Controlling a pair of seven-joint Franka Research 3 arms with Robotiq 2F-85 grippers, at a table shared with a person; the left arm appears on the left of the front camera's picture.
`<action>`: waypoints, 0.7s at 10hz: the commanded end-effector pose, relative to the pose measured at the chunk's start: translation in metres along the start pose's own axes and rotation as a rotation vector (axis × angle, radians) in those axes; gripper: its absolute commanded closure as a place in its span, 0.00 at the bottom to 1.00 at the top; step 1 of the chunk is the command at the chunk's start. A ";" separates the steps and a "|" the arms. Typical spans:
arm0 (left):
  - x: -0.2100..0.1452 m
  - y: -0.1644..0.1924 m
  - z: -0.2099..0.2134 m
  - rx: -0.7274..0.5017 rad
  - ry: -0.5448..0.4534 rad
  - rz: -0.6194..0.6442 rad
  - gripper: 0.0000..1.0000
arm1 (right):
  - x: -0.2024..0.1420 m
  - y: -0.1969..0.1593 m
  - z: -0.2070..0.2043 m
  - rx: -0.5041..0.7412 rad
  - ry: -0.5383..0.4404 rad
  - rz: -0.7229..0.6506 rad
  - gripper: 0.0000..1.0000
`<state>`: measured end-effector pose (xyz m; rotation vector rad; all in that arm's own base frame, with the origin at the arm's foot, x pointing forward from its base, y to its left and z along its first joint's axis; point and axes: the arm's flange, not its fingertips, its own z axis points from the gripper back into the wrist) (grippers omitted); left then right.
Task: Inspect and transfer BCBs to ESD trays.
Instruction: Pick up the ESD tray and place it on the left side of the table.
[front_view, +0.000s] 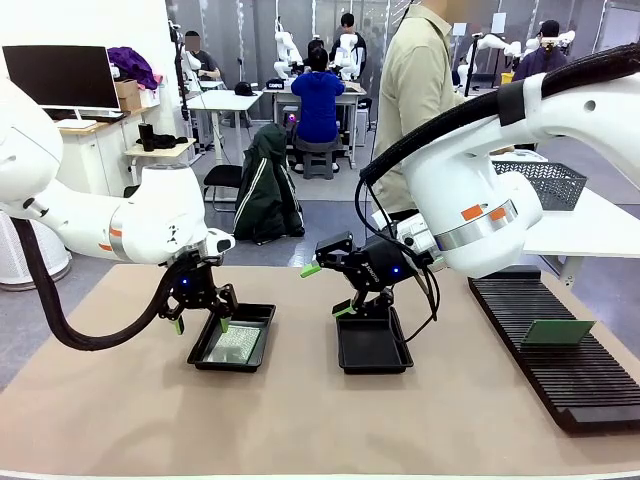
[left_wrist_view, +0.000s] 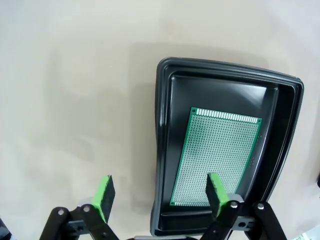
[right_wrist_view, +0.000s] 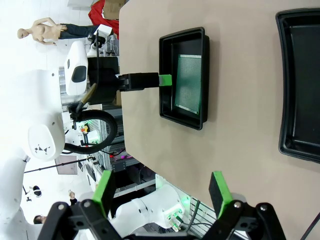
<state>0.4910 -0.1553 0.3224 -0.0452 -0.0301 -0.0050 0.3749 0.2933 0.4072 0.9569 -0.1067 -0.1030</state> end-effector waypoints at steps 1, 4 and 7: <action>0.007 -0.001 -0.006 0.012 -0.017 -0.007 0.06 | 0.000 0.000 -0.003 0.005 -0.008 -0.011 0.00; 0.007 -0.002 -0.008 0.013 -0.018 -0.021 0.13 | 0.000 0.000 -0.003 0.005 -0.008 -0.011 0.00; 0.007 -0.001 -0.008 0.014 -0.018 -0.041 0.25 | 0.000 0.000 -0.003 0.005 -0.008 -0.011 0.00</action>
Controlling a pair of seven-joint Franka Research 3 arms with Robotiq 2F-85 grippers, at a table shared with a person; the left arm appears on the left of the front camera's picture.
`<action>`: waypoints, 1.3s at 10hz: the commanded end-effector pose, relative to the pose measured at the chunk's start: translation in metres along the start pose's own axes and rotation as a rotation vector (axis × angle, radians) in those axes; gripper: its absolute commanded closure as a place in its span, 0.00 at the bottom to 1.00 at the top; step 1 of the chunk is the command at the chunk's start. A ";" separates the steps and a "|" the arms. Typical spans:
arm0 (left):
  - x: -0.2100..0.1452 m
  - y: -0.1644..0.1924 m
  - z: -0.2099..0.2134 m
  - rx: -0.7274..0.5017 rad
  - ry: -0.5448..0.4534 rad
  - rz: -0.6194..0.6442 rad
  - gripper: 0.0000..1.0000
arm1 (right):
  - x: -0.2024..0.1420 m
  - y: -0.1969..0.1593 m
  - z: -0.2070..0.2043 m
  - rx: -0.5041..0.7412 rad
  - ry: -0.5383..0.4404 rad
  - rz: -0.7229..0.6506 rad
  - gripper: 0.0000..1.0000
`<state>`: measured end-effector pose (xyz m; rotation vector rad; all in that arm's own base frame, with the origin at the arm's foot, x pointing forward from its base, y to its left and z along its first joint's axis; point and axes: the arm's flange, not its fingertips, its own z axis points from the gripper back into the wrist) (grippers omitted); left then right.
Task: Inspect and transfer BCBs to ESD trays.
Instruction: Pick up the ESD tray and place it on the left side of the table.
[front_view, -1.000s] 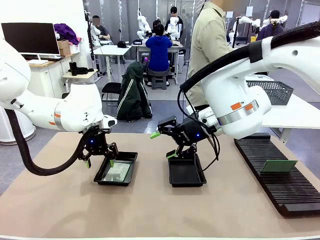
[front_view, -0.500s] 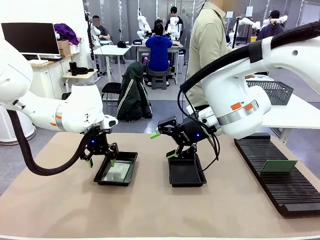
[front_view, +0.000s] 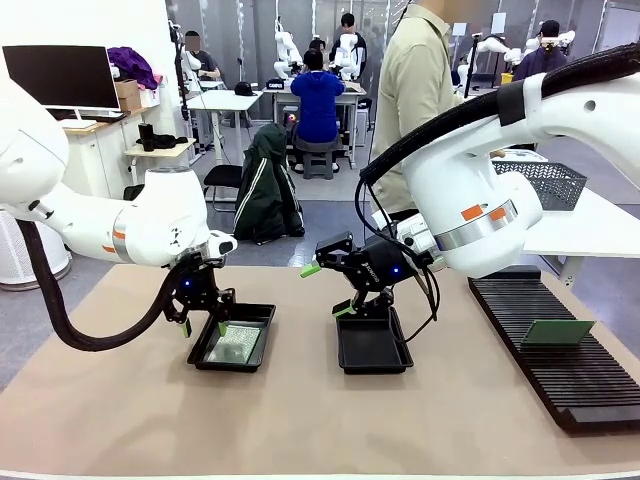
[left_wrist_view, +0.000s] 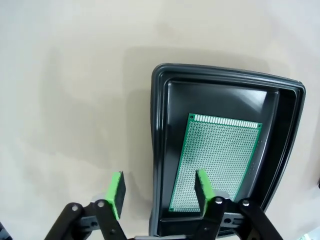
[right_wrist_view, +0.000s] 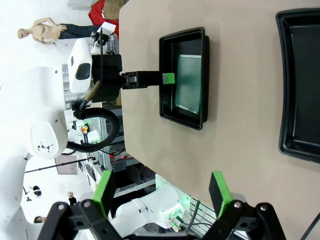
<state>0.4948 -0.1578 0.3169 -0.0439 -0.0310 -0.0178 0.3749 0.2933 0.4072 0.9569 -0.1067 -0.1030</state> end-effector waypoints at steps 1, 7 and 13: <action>0.004 0.001 -0.004 0.015 -0.016 -0.031 0.42 | 0.000 0.000 -0.003 0.005 -0.008 -0.011 0.00; 0.008 0.003 -0.001 0.011 -0.021 -0.037 0.85 | 0.000 0.000 -0.003 0.005 -0.008 -0.011 0.00; 0.009 0.004 -0.004 0.018 -0.012 -0.037 1.00 | 0.000 0.000 -0.003 0.005 -0.008 -0.011 0.00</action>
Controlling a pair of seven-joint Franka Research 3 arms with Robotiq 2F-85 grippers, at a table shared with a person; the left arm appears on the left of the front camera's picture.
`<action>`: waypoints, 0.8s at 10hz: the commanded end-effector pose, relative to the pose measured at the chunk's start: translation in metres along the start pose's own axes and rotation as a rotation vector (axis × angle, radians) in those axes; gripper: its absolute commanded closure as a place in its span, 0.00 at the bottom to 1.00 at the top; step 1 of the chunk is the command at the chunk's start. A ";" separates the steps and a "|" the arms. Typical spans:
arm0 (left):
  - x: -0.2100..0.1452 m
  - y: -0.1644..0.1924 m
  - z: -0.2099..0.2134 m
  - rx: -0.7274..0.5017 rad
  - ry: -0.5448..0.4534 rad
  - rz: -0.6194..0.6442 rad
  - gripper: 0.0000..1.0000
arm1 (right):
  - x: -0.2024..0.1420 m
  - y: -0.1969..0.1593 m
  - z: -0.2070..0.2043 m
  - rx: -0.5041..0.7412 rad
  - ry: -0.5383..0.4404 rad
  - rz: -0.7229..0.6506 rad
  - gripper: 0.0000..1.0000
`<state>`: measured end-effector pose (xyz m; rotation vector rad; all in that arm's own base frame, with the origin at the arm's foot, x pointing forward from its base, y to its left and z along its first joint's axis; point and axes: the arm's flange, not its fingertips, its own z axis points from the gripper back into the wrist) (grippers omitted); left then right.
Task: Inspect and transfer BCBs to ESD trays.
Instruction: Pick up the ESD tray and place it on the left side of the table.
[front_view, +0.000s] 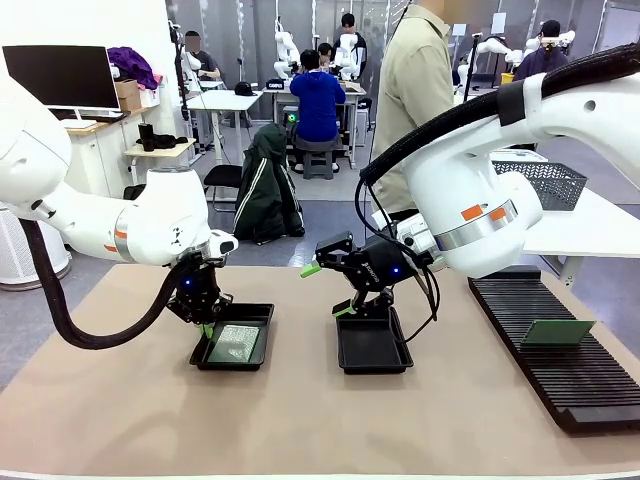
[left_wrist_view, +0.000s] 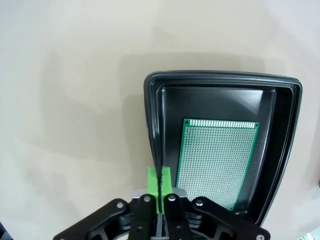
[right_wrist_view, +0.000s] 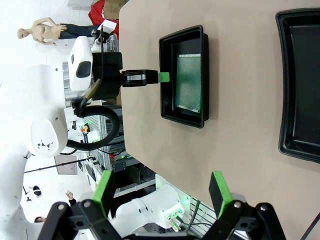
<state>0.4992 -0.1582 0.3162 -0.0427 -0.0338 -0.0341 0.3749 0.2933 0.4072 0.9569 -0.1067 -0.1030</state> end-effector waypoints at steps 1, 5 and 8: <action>0.004 0.004 -0.002 0.015 -0.010 -0.020 1.00 | 0.000 0.000 -0.003 0.005 -0.008 -0.011 0.00; 0.000 0.000 0.000 0.000 0.000 0.000 1.00 | 0.000 0.000 -0.003 0.005 -0.008 -0.011 0.00; 0.000 0.000 0.000 0.000 0.000 0.000 1.00 | 0.000 0.000 -0.003 0.005 -0.008 -0.011 0.00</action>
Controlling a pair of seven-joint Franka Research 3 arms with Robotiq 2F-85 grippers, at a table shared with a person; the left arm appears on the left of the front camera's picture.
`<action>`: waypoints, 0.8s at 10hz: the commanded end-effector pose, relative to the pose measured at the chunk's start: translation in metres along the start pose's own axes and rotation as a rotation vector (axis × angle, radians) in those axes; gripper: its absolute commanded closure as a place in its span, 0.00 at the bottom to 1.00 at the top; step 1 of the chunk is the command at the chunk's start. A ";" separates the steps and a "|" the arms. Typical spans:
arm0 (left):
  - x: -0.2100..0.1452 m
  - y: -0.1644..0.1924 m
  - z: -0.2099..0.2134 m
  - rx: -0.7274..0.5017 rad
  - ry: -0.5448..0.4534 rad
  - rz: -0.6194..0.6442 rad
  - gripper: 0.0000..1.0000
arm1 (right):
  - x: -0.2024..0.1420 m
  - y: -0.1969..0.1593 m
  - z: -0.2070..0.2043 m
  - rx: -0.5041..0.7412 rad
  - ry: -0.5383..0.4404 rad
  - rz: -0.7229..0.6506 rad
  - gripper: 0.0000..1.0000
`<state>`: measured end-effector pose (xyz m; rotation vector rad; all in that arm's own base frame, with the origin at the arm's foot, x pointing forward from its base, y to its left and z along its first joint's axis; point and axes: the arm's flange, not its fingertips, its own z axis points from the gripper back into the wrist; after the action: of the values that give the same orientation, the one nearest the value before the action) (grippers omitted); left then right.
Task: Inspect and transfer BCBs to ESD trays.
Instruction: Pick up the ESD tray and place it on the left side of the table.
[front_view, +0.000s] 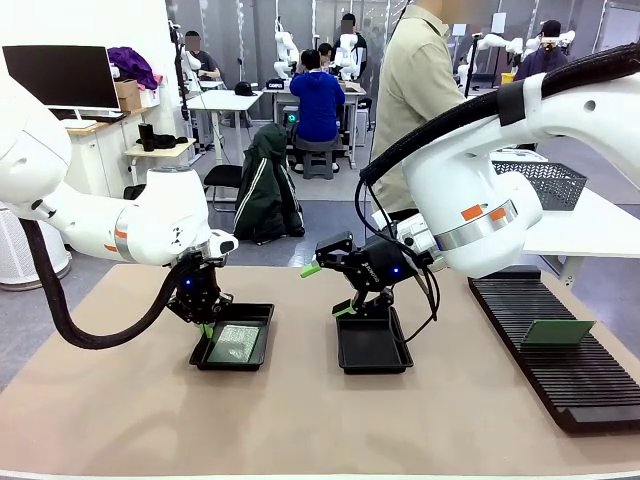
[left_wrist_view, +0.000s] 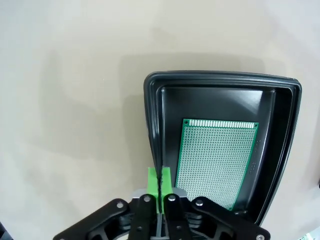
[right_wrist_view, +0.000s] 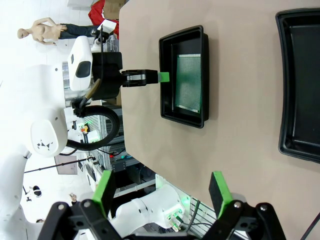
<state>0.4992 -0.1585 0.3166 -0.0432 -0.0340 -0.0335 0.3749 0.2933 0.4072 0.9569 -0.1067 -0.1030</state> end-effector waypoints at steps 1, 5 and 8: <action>0.000 0.000 0.000 0.000 0.000 -0.001 1.00 | 0.000 0.000 -0.003 0.005 -0.008 -0.011 0.00; -0.003 0.006 0.003 -0.032 -0.002 -0.016 0.97 | 0.000 0.000 -0.003 0.005 -0.008 -0.011 0.00; -0.012 0.028 0.014 -0.048 0.003 -0.027 0.97 | 0.000 0.000 -0.003 0.005 -0.008 -0.011 0.00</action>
<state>0.4969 -0.1457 0.3233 -0.0699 -0.0358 -0.0499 0.3748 0.2933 0.4072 0.9569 -0.1067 -0.1029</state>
